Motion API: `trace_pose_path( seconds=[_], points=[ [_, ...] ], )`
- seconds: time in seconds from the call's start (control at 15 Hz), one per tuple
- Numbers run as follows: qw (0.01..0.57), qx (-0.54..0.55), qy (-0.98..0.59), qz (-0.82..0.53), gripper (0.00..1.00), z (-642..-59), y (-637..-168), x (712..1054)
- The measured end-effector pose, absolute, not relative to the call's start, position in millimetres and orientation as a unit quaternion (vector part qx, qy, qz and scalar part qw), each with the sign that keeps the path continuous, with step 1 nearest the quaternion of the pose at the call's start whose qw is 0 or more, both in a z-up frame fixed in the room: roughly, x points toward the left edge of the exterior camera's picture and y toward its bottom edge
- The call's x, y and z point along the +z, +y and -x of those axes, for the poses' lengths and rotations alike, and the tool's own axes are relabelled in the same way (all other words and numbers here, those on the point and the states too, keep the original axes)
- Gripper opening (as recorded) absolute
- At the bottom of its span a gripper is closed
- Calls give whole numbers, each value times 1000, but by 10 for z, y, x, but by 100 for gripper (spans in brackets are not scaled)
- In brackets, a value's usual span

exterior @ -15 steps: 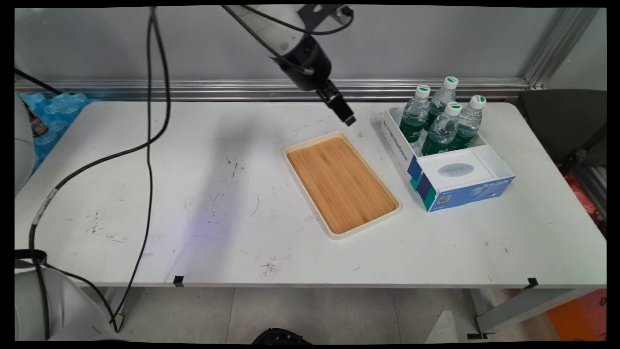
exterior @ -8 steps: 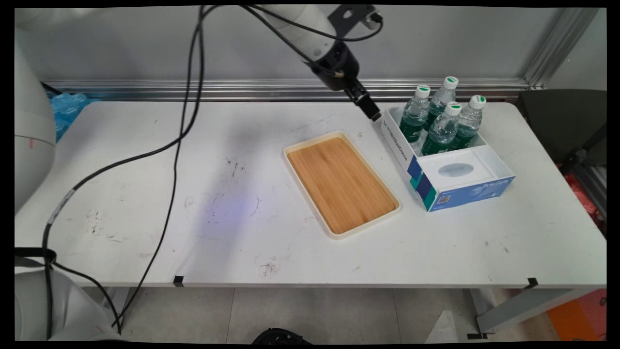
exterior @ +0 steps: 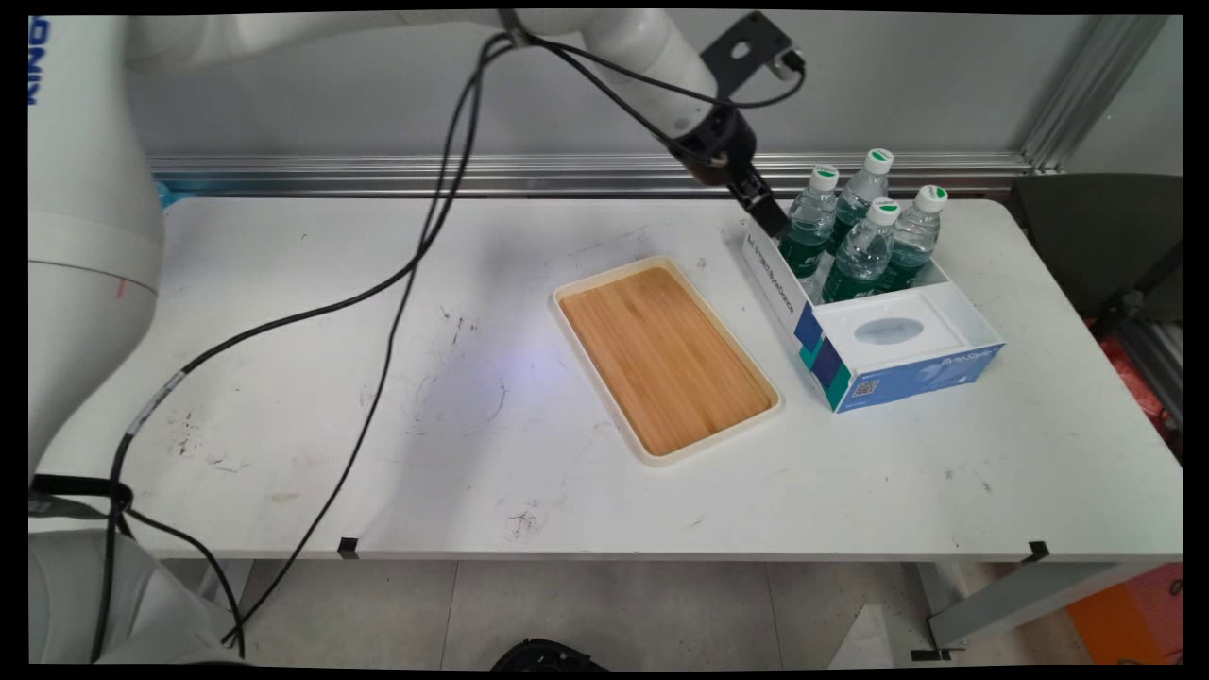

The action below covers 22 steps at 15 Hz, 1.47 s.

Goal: Pick up the green bottle from the white box, then place the picked object on the tray

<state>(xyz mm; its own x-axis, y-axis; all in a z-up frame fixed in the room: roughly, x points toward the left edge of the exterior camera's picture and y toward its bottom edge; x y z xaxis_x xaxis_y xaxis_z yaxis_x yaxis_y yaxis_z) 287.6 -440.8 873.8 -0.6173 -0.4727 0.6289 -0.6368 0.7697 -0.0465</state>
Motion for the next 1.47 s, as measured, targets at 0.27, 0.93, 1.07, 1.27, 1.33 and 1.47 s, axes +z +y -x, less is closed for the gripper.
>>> trace_pose_path(
  seconds=[0.27, 0.93, 1.07, 1.27, 1.33, 1.47],
  points=[
    [311, 145, -892, -295, 100, -2669, -4595, 8561],
    [315, 164, -893, -277, 100, -2370, -4930, 8249],
    [316, 167, -893, -275, 100, -2340, -4969, 8220],
    [315, 172, -893, -272, 0, -2316, -5013, 8194],
    [315, 173, -893, -272, 0, -2310, -5023, 8190],
    [314, 175, -893, -271, 0, -2307, -5035, 8184]
  ],
)
